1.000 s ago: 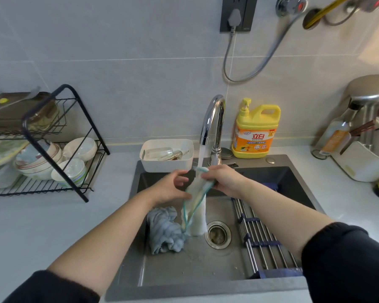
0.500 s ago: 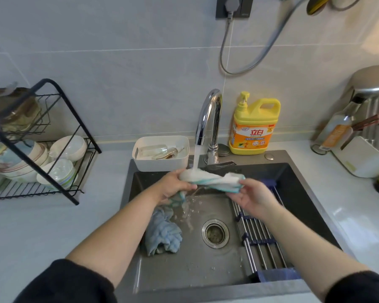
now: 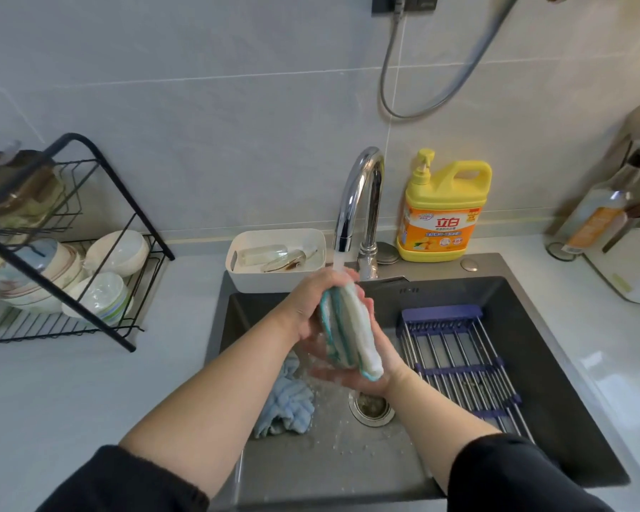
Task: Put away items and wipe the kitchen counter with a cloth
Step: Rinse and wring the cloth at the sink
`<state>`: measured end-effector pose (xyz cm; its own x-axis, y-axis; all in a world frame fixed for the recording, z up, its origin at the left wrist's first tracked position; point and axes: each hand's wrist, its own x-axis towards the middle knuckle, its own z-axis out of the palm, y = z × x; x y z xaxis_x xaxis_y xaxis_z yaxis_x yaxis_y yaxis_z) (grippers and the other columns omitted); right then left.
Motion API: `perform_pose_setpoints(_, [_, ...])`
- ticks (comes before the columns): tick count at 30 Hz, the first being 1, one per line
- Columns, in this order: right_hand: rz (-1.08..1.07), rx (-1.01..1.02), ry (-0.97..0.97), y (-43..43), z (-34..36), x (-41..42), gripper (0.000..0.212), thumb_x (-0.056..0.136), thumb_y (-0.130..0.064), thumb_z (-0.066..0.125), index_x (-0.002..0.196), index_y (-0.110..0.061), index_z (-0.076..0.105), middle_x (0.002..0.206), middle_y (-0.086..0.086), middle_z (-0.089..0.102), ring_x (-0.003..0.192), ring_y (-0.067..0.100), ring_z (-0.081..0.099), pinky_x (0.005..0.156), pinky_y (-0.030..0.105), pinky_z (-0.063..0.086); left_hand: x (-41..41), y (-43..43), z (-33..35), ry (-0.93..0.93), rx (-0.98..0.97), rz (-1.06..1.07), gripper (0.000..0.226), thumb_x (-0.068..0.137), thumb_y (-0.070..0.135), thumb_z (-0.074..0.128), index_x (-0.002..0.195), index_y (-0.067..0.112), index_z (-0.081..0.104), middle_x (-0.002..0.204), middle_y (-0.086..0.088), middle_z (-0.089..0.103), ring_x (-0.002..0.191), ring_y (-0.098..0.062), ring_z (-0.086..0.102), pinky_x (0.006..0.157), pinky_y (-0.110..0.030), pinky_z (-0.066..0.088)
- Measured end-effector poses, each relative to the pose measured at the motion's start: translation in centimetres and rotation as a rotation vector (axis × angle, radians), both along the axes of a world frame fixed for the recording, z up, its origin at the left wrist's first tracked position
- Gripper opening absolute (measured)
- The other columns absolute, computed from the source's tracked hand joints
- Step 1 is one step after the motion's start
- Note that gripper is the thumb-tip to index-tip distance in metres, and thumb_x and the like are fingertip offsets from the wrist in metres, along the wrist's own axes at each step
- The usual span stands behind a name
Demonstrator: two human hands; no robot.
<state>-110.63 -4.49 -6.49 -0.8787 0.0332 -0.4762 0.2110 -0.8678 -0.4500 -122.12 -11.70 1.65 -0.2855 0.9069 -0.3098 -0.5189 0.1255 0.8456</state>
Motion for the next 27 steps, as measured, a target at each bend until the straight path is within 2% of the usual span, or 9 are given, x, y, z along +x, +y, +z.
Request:
perform_pose_setpoints(3, [0.230,0.041,0.188,0.6,-0.6,0.8,0.095,0.058,-0.063,0.078,0.131,-0.007,0.055,0.131,0.018,0.056,0.120,0.032,0.055,0.093,0.051,0.050,-0.4,0.1,-0.5,-0.020,0.000,0.038,0.010,0.075,0.007,0.056,0.085,0.006,0.057,0.096,-0.014,0.069,0.100,-0.032,0.066,0.082,-0.041,0.055])
perform_pose_setpoints(5, [0.304,0.069,0.232,1.3,-0.3,0.8,0.084,0.054,-0.053,0.086,0.121,-0.009,0.060,0.105,0.011,0.068,0.088,0.020,0.066,0.069,0.032,0.058,-0.7,0.0,-0.9,0.033,-0.031,0.097,0.010,0.083,0.000,0.051,0.086,0.006,0.057,0.087,-0.011,0.071,0.095,-0.030,0.068,0.083,-0.039,0.055])
perform_pose_setpoints(9, [0.347,0.538,-0.027,0.4,2.3,0.5,0.036,0.074,-0.020,0.079,0.092,-0.006,0.052,0.060,0.003,0.054,0.043,0.009,0.046,0.038,0.020,0.039,-0.6,0.5,-1.7,0.011,-0.120,0.268,0.018,0.084,-0.002,0.051,0.097,0.008,0.059,0.059,-0.007,0.059,0.057,-0.021,0.061,0.063,-0.032,0.054])
perform_pose_setpoints(11, [0.344,0.913,-0.233,-0.3,3.3,-0.1,0.026,0.076,-0.015,0.075,0.091,-0.004,0.057,0.062,0.005,0.057,0.047,0.014,0.050,0.046,0.028,0.044,0.0,1.1,-2.1,-0.002,-0.183,0.392,0.017,0.090,-0.001,0.049,0.099,0.008,0.060,0.058,-0.007,0.053,0.050,-0.017,0.052,0.055,-0.027,0.049])
perform_pose_setpoints(14, [0.623,1.624,-0.477,-0.8,4.6,-0.8,0.046,0.079,-0.032,0.064,0.119,-0.011,0.053,0.097,0.005,0.062,0.090,0.022,0.064,0.078,0.034,0.052,0.9,2.1,-2.5,-0.051,-0.309,0.540,0.019,0.094,0.003,0.046,0.102,0.010,0.063,0.060,-0.004,0.044,0.049,-0.015,0.040,0.048,-0.025,0.038])
perform_pose_setpoints(16, [0.713,1.924,-0.466,-1.0,5.0,-0.8,0.053,0.084,-0.027,0.054,0.135,-0.022,0.040,0.101,0.003,0.063,0.095,0.025,0.063,0.076,0.030,0.049,1.4,2.6,-2.7,-0.136,-0.369,0.630,0.019,0.095,0.007,0.046,0.093,0.012,0.064,0.058,-0.003,0.041,0.047,-0.014,0.035,0.046,-0.024,0.034])
perform_pose_setpoints(21, [0.618,2.105,-0.445,-0.9,4.8,0.4,0.044,0.085,-0.004,0.045,0.125,-0.023,0.047,0.096,0.008,0.067,0.087,0.031,0.063,0.067,0.032,0.047,2.2,3.1,-2.8,-0.223,-0.455,0.721,0.023,0.094,0.007,0.042,0.078,0.006,0.059,0.054,-0.005,0.042,0.043,-0.016,0.034,0.040,-0.023,0.030])
perform_pose_setpoints(25, [0.673,2.282,-0.430,-0.8,5.8,0.8,0.032,0.091,-0.003,0.045,0.121,-0.013,0.052,0.104,0.010,0.068,0.093,0.033,0.065,0.073,0.038,0.050,3.0,2.7,-2.5,-0.088,-0.446,0.710,0.035,0.095,0.003,0.038,0.124,-0.010,0.051,0.060,-0.008,0.040,0.050,-0.019,0.037,0.047,-0.028,0.033])
perform_pose_setpoints(27, [0.705,2.290,-0.430,-0.7,6.0,0.6,0.033,0.092,-0.005,0.047,0.123,-0.016,0.049,0.104,0.008,0.067,0.094,0.032,0.065,0.072,0.037,0.049,3.2,2.2,-2.2,-0.124,-0.463,0.740,0.038,0.094,0.004,0.041,0.129,-0.007,0.048,0.065,-0.009,0.041,0.053,-0.018,0.040,0.050,-0.028,0.036])
